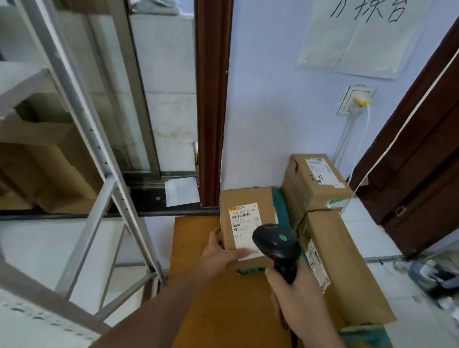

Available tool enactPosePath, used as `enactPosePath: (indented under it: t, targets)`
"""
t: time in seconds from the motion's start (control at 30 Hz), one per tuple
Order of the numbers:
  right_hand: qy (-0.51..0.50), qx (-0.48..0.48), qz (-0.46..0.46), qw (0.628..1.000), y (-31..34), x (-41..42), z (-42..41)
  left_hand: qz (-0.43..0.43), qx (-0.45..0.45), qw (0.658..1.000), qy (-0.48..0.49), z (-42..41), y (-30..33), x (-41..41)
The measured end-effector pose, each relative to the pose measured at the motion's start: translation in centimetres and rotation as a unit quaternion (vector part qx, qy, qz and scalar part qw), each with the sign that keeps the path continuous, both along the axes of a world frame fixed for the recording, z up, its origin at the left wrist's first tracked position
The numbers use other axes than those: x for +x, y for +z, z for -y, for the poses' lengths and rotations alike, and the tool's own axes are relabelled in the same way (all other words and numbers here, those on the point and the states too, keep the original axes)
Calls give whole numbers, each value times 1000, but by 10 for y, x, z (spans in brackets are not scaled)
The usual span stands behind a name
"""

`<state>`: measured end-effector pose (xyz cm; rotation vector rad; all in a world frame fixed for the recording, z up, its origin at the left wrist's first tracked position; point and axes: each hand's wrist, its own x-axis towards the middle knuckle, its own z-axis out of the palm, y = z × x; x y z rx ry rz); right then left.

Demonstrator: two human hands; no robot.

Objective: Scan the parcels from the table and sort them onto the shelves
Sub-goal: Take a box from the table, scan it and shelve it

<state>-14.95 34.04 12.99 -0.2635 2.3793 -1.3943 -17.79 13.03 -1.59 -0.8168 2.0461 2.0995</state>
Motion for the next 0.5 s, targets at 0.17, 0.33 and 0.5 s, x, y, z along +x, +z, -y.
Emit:
enactPosePath:
  t: [0.17, 0.33, 0.5]
  targets:
    - [72, 1, -14, 997, 12, 21, -16, 0, -5, 999, 36, 2, 5, 50]
    - [173, 5, -11, 985, 16, 45, -42, -26, -8, 994, 110, -21, 11, 116]
    - [256, 5, 25, 966, 12, 93, -75, -37, -13, 983, 180, -64, 8, 199]
